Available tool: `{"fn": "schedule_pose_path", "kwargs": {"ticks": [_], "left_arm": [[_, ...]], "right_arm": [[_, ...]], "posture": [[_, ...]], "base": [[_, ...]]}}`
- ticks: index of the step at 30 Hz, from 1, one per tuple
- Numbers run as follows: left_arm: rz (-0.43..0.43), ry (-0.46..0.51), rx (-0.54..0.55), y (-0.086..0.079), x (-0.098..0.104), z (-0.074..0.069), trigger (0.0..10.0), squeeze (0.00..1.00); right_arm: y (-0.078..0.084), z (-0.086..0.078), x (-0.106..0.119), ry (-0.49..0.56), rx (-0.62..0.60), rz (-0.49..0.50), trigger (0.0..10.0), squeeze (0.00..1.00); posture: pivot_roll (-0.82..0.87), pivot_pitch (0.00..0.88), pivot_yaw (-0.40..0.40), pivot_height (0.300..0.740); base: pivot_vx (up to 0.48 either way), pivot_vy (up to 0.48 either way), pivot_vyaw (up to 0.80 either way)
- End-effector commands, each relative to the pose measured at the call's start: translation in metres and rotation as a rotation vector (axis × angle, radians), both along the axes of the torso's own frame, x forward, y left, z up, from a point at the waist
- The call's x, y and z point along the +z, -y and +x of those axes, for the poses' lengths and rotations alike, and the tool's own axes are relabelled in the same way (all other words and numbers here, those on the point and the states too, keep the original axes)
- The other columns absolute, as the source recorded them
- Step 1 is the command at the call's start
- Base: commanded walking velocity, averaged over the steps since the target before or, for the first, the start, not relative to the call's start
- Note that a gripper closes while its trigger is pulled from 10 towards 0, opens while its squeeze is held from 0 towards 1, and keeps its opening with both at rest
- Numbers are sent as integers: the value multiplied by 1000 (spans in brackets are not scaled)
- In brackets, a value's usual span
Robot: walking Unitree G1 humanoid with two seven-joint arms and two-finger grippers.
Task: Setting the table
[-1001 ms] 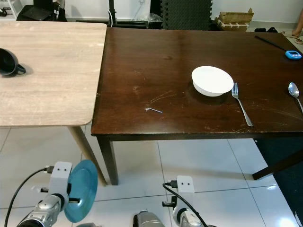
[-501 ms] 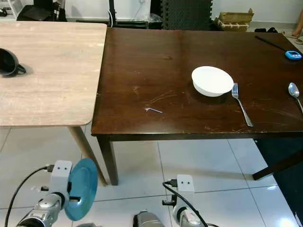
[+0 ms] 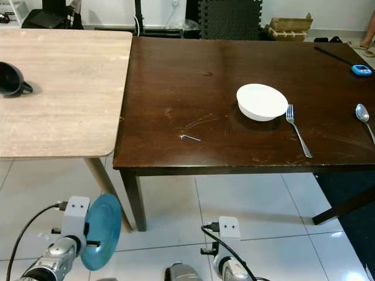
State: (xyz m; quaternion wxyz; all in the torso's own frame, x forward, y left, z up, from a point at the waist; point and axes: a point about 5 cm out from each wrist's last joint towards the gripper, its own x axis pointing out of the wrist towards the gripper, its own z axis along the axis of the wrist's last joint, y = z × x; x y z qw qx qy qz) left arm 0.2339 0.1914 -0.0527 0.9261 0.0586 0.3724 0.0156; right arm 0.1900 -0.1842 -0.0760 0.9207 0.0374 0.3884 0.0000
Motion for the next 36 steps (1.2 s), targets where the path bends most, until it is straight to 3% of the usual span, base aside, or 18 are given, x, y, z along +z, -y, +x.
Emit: {"fn": "schedule_pose_path", "kwargs": {"ticks": [1, 36], "left_arm": [[1, -18, -1, 2, -3, -3, 10000, 0], [3, -18, -4, 2, -3, -3, 10000, 0]], "right_arm": [[0, -3, -2, -20, -7, 1, 10000, 0], [0, -4, -3, -24, -2, -6, 10000, 0]], "posture": [[39, 12, 25, 740], [36, 13, 28, 740]], "base": [[0, 0, 0], [0, 0, 0]]}}
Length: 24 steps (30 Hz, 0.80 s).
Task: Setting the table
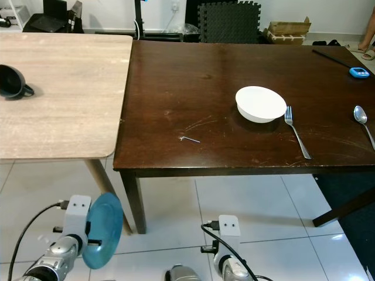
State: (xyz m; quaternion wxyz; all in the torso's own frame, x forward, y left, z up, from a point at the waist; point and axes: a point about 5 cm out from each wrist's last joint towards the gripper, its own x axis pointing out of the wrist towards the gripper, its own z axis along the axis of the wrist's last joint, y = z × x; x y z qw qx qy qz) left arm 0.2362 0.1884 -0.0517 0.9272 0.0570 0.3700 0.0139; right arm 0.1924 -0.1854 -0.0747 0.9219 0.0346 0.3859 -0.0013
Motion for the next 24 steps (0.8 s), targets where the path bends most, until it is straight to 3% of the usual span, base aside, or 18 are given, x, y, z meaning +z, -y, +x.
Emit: {"fn": "schedule_pose_path", "kwargs": {"ticks": [1, 24], "left_arm": [[7, -23, -2, 0, -4, -5, 10000, 0], [10, -21, -10, 0, -3, -3, 10000, 0]], "right_arm": [[-1, -6, -4, -29, -1, 0, 10000, 0], [-3, -6, -4, -28, -4, 4, 10000, 0]], "posture": [[37, 14, 28, 740], [39, 12, 33, 740]], "base": [[0, 0, 0], [0, 0, 0]]}}
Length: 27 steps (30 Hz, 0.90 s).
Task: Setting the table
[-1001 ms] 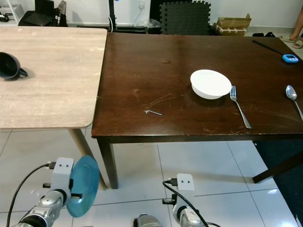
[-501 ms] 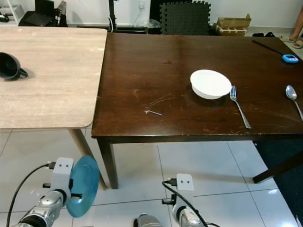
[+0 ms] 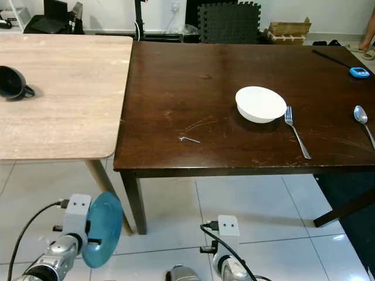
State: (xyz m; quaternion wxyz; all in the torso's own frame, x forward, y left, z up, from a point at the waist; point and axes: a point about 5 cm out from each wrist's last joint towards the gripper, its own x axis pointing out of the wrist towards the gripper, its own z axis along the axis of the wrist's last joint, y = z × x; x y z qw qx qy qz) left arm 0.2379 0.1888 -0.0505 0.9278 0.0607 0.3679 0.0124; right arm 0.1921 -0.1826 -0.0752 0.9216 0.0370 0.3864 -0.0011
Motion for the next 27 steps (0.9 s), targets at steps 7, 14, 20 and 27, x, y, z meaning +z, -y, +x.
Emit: {"fn": "schedule_pose_path", "kwargs": {"ticks": [7, 14, 20, 27], "left_arm": [[2, -29, -4, 1, -5, -7, 10000, 0], [1, -34, -8, 2, -6, -8, 10000, 0], [1, -36, -8, 2, -7, -9, 10000, 0], [2, -37, -7, 2, -7, -9, 10000, 0]], "right_arm": [[0, -7, -4, -29, -2, -2, 10000, 0], [1, -8, -4, -32, -4, -4, 10000, 0], [0, -9, -5, -37, 2, -3, 10000, 0], [-2, -9, -5, -38, 7, -3, 10000, 0]], "posture": [[38, 12, 33, 740], [38, 10, 37, 740], [41, 2, 34, 740], [39, 0, 34, 740]], "base": [[0, 0, 0], [0, 0, 0], [0, 0, 0], [0, 0, 0]]}}
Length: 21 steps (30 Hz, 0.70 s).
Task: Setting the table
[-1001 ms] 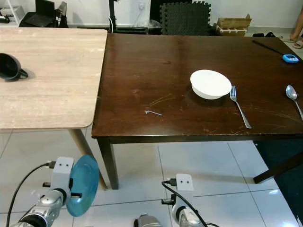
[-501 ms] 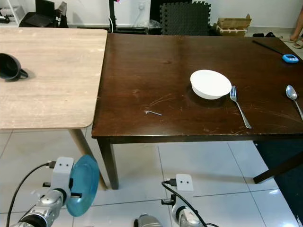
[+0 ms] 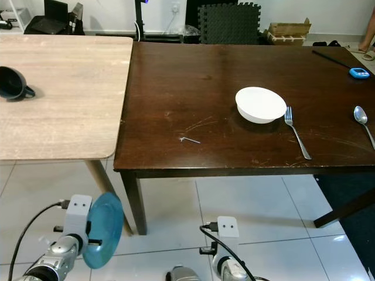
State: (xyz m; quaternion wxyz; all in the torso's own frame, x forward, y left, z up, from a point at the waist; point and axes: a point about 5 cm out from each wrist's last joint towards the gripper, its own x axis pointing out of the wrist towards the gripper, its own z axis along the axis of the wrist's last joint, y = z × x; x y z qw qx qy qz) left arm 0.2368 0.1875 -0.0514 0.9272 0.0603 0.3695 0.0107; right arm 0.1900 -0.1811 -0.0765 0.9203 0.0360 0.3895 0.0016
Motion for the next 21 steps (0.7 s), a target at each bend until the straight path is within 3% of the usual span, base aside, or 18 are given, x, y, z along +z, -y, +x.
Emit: {"fn": "schedule_pose_path", "kwargs": {"ticks": [1, 21], "left_arm": [[4, -33, -4, 1, -6, -8, 10000, 0], [-2, -37, 6, 0, -6, -8, 10000, 0]], "right_arm": [[0, -6, -4, -30, 0, -3, 10000, 0], [1, -10, -5, -36, -5, -6, 10000, 0]], "posture": [[40, 0, 35, 740], [38, 9, 48, 740]], "base": [[0, 0, 0], [0, 0, 0]]}}
